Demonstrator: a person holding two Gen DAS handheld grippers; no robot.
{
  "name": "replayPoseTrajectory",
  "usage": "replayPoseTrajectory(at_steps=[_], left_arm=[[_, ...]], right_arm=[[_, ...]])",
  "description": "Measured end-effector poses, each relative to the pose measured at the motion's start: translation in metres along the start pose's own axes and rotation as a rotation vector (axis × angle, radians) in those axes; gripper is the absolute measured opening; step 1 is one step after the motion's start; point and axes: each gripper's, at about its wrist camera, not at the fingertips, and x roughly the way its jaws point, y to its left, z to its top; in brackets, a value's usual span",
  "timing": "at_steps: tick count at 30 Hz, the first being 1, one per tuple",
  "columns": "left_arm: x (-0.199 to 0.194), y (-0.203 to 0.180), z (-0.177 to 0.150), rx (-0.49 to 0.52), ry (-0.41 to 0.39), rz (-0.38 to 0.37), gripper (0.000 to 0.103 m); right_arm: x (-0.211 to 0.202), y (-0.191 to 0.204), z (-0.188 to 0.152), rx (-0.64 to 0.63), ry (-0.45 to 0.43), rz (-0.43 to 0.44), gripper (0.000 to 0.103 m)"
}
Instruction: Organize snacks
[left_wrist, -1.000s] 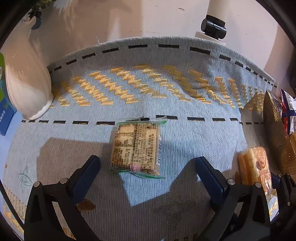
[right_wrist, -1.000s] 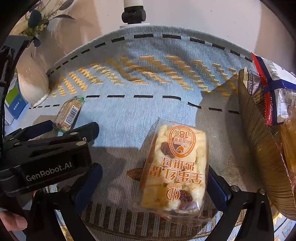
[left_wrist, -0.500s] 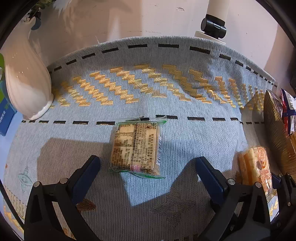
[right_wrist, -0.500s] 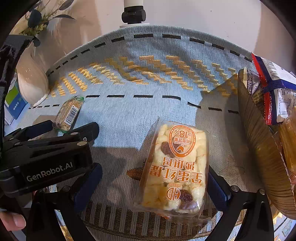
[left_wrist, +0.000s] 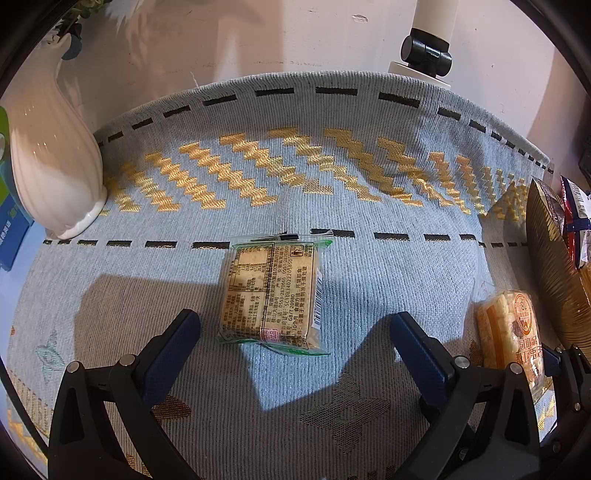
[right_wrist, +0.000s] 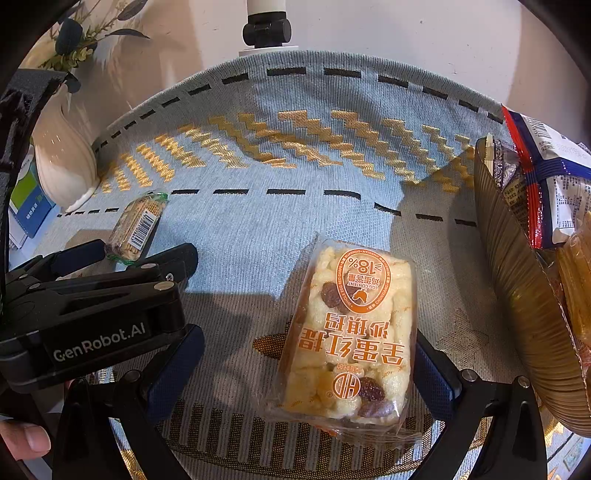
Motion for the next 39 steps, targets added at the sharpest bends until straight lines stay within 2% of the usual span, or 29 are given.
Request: replayPoseTrajectory(at_steps=[23, 26, 29, 30, 31, 32, 33, 34, 36, 39], left_arm=[[-0.002, 0.004, -0.002, -0.006, -0.004, -0.001, 0.103], [-0.007, 0.014, -0.004, -0.04, -0.021, -0.03, 0.103], [-0.011, 0.029, -0.005, -0.118, -0.05, -0.075, 0.102], [-0.013, 0.034, -0.006, -0.134, -0.062, -0.097, 0.097], [-0.015, 0.038, -0.006, -0.151, -0.078, -0.116, 0.057], [-0.016, 0.042, -0.007, -0.166, -0.085, -0.138, 0.042], [-0.015, 0.045, -0.007, -0.177, -0.08, -0.154, 0.042], [-0.015, 0.046, -0.007, -0.178, -0.083, -0.153, 0.042], [-0.016, 0.043, -0.007, -0.159, -0.082, -0.129, 0.042], [-0.022, 0.042, -0.007, -0.155, -0.1, -0.123, 0.042]], right_arm=[[-0.002, -0.001, 0.0, 0.002, 0.001, 0.0, 0.103], [0.0, -0.002, 0.001, 0.01, -0.003, 0.019, 0.103], [-0.005, -0.016, -0.001, 0.068, -0.032, 0.091, 0.103], [-0.007, -0.023, -0.002, 0.101, -0.047, 0.129, 0.103], [-0.01, -0.03, -0.002, 0.136, -0.061, 0.16, 0.098], [-0.012, -0.036, -0.003, 0.167, -0.072, 0.174, 0.084], [-0.015, -0.045, -0.004, 0.205, -0.087, 0.172, 0.07], [-0.015, -0.051, -0.005, 0.23, -0.091, 0.169, 0.05], [-0.015, -0.063, -0.008, 0.278, -0.1, 0.228, 0.05], [-0.017, -0.065, -0.009, 0.292, -0.111, 0.266, 0.049]])
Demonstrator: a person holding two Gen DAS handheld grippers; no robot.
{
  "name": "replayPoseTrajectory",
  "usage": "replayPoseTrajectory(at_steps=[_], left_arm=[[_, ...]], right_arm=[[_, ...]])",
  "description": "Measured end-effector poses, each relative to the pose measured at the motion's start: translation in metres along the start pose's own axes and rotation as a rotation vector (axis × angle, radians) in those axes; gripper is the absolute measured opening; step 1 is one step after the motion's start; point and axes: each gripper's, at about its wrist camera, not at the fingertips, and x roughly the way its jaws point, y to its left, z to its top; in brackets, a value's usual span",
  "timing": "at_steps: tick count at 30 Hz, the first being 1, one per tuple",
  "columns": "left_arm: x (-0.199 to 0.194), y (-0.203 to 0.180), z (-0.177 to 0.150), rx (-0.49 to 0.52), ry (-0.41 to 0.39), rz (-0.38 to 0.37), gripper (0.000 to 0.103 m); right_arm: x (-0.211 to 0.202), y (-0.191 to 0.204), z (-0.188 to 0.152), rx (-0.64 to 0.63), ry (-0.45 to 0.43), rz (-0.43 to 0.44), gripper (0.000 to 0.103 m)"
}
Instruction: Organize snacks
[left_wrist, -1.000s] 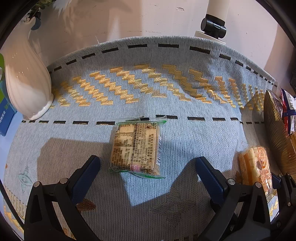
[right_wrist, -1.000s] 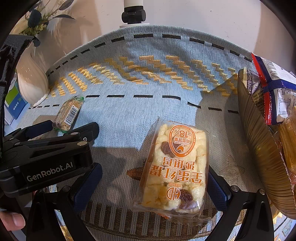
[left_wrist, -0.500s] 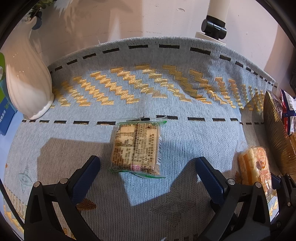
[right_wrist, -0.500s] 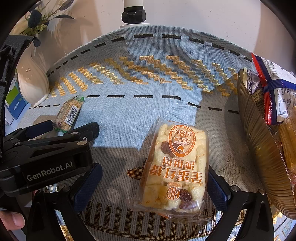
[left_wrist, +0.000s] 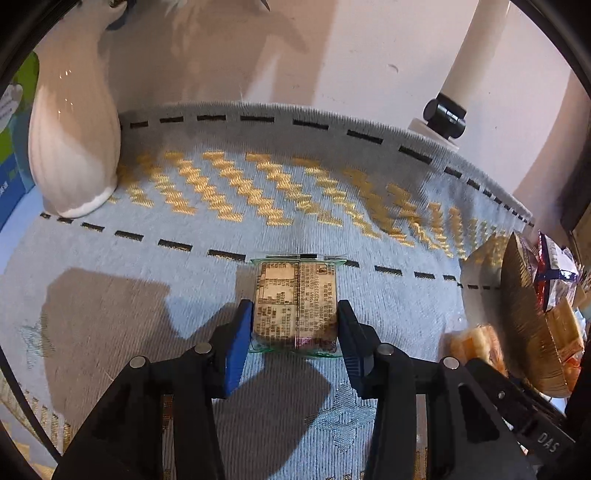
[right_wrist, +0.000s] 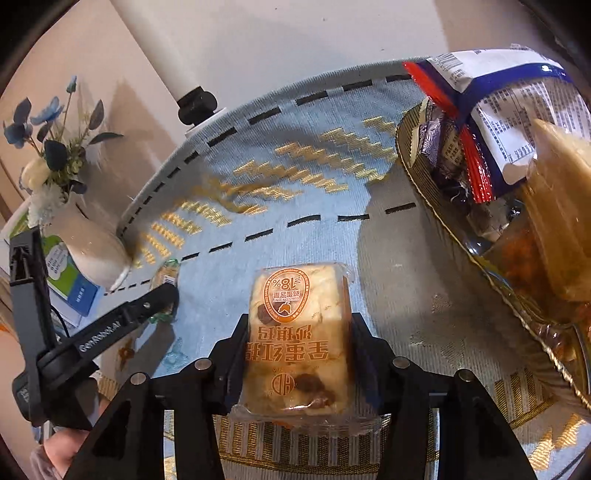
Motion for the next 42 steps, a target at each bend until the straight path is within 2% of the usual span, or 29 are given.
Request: replayPoseTrajectory(at_steps=[1, 5, 9, 12, 14, 16, 22, 27, 31, 35, 36, 37, 38, 39, 40, 42], left_arm=[[-0.002, 0.0, 0.0, -0.007, -0.011, 0.001, 0.042], [-0.01, 0.004, 0.001, -0.031, -0.046, 0.038, 0.042], [-0.028, -0.006, 0.001, 0.006, -0.081, 0.104, 0.042], [-0.056, -0.022, 0.008, -0.02, -0.101, 0.037, 0.042], [-0.072, -0.049, 0.018, 0.02, -0.115, 0.048, 0.042], [-0.087, -0.081, 0.03, 0.063, -0.138, -0.002, 0.042], [-0.105, -0.186, 0.058, 0.183, -0.147, -0.156, 0.042], [-0.089, -0.269, 0.067, 0.296, -0.094, -0.24, 0.042], [-0.068, -0.314, 0.064, 0.335, -0.035, -0.291, 0.042], [-0.041, -0.343, 0.062, 0.366, 0.016, -0.303, 0.042], [-0.033, -0.346, 0.061, 0.376, 0.034, -0.302, 0.044], [-0.022, -0.349, 0.062, 0.385, 0.056, -0.291, 0.056], [-0.015, -0.354, 0.061, 0.392, 0.077, -0.263, 0.064], [-0.01, -0.357, 0.061, 0.396, 0.088, -0.236, 0.079], [-0.01, -0.355, 0.06, 0.398, 0.083, -0.218, 0.082], [-0.015, -0.348, 0.057, 0.403, 0.062, -0.218, 0.084]], right_arm=[[0.0, -0.002, -0.001, 0.015, 0.004, 0.045, 0.049], [-0.012, -0.006, -0.004, 0.039, -0.019, 0.132, 0.048], [-0.042, -0.006, -0.004, 0.054, -0.074, 0.245, 0.048], [-0.077, 0.002, 0.003, 0.012, -0.126, 0.292, 0.048], [-0.096, 0.002, 0.01, -0.008, -0.148, 0.299, 0.048], [-0.118, -0.005, 0.023, -0.004, -0.18, 0.311, 0.048], [-0.18, -0.05, 0.057, 0.019, -0.281, 0.244, 0.047], [-0.215, -0.109, 0.071, 0.082, -0.321, 0.16, 0.047], [-0.226, -0.15, 0.072, 0.127, -0.318, 0.118, 0.048], [-0.225, -0.179, 0.069, 0.165, -0.3, 0.08, 0.047], [-0.224, -0.187, 0.068, 0.176, -0.293, 0.072, 0.047], [-0.222, -0.193, 0.068, 0.183, -0.286, 0.063, 0.048], [-0.22, -0.197, 0.067, 0.193, -0.28, 0.059, 0.061], [-0.217, -0.203, 0.065, 0.22, -0.273, 0.057, 0.073], [-0.217, -0.209, 0.064, 0.24, -0.271, 0.063, 0.093], [-0.217, -0.214, 0.064, 0.258, -0.282, 0.081, 0.096]])
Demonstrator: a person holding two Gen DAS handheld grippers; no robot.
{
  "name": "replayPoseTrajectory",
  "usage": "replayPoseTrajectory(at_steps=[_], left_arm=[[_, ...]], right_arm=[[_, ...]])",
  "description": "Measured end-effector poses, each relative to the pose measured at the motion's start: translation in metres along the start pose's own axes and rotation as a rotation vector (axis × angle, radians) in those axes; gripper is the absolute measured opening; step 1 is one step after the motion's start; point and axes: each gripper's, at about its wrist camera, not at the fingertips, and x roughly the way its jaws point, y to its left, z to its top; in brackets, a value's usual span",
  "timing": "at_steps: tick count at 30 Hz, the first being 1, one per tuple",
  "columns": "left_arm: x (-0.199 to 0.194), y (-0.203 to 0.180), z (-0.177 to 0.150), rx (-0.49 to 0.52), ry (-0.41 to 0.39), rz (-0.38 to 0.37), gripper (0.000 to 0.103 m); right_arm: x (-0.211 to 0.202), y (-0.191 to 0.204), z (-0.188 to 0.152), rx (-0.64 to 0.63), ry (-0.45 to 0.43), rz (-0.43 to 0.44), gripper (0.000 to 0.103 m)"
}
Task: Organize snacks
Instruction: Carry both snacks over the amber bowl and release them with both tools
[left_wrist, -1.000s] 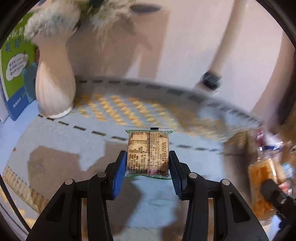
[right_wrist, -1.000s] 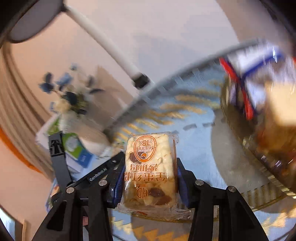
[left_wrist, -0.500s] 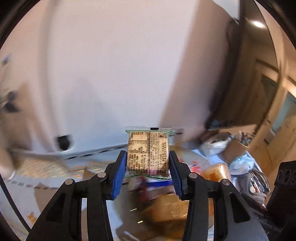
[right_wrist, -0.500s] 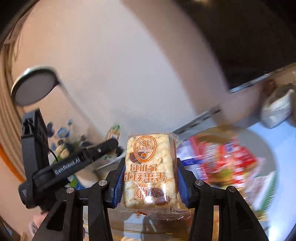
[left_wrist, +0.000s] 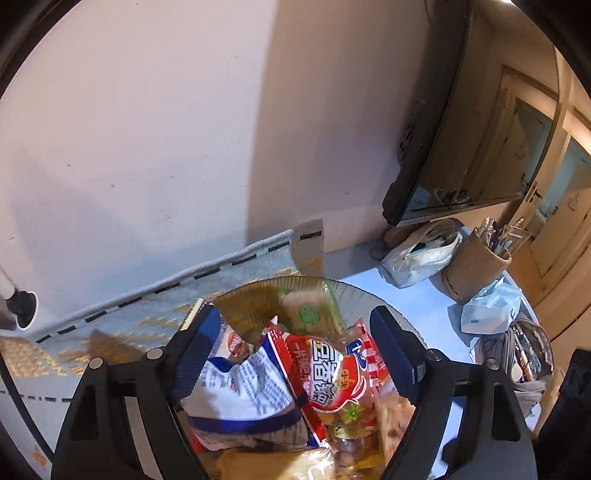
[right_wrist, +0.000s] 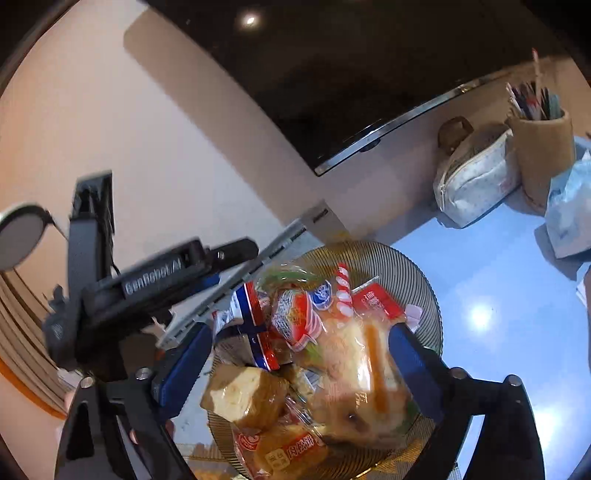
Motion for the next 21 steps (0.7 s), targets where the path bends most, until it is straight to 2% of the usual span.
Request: replayPoseTrajectory(at_steps=[3, 8, 11, 16, 21], left_arm=[[-0.007, 0.005, -0.003, -0.009, -0.011, 0.018, 0.091], [-0.031, 0.022, -0.014, -0.065, -0.022, 0.065, 0.091], [-0.051, 0.033, -0.032, -0.108, -0.032, 0.164, 0.092], [-0.08, 0.046, -0.075, -0.119, -0.048, 0.348, 0.092], [-0.085, 0.056, -0.115, -0.142, -0.006, 0.404, 0.092]], right_arm=[[0.0, 0.002, 0.002, -0.02, 0.001, -0.02, 0.096], [0.003, 0.012, 0.004, -0.051, 0.022, -0.037, 0.096], [0.003, 0.025, 0.004, -0.11, 0.072, -0.075, 0.096], [0.005, 0.055, -0.01, -0.303, 0.171, -0.213, 0.097], [0.016, 0.076, -0.04, -0.457, 0.239, -0.292, 0.097]])
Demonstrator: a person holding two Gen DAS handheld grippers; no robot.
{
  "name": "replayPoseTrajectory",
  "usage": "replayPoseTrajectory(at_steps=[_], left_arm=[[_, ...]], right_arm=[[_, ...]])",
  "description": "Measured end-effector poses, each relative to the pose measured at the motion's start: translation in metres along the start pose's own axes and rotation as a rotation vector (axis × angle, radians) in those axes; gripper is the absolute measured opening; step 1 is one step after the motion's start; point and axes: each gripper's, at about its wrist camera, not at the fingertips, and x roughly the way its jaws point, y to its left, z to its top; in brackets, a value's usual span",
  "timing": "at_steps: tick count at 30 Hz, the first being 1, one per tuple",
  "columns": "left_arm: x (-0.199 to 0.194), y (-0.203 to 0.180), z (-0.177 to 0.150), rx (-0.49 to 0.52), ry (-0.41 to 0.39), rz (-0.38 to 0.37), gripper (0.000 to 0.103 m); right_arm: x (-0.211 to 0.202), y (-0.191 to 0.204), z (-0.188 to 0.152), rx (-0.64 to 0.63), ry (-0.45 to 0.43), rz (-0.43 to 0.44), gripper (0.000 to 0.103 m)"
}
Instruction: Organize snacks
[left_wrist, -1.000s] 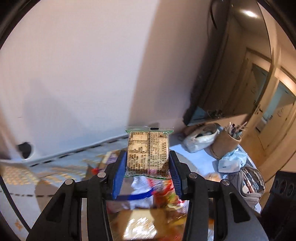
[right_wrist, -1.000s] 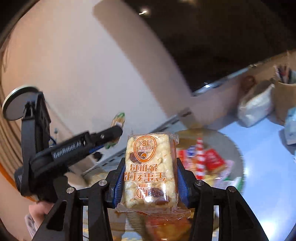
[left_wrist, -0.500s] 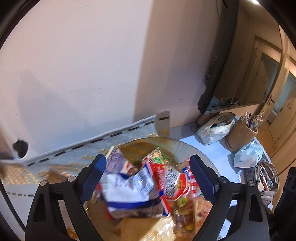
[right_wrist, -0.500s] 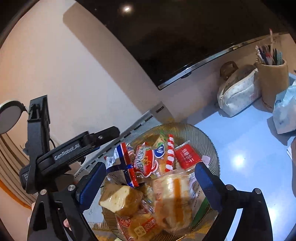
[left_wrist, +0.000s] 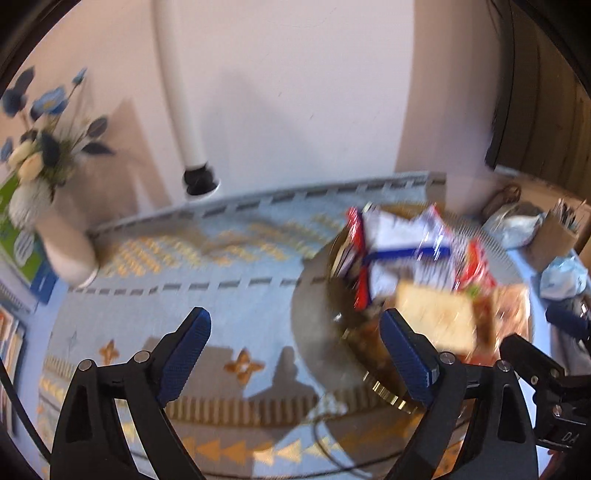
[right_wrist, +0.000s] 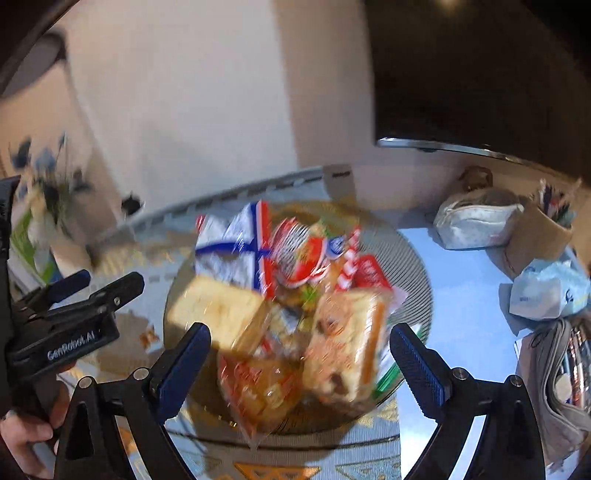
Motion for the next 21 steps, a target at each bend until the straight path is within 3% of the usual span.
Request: replayPoseTrajectory(at_steps=[8, 21], left_arm=[[0.004, -0.001, -0.026, -0.002, 0.028, 0.02, 0.093], [0.008, -0.004, -0.029, -0.002, 0.037, 0.009, 0.1]], right_arm=[[0.013, 0.026, -0.016, -0.062, 0.052, 0.005, 0.097], [0.019, 0.019, -0.019, -0.04, 0.071, -0.009, 0.097]])
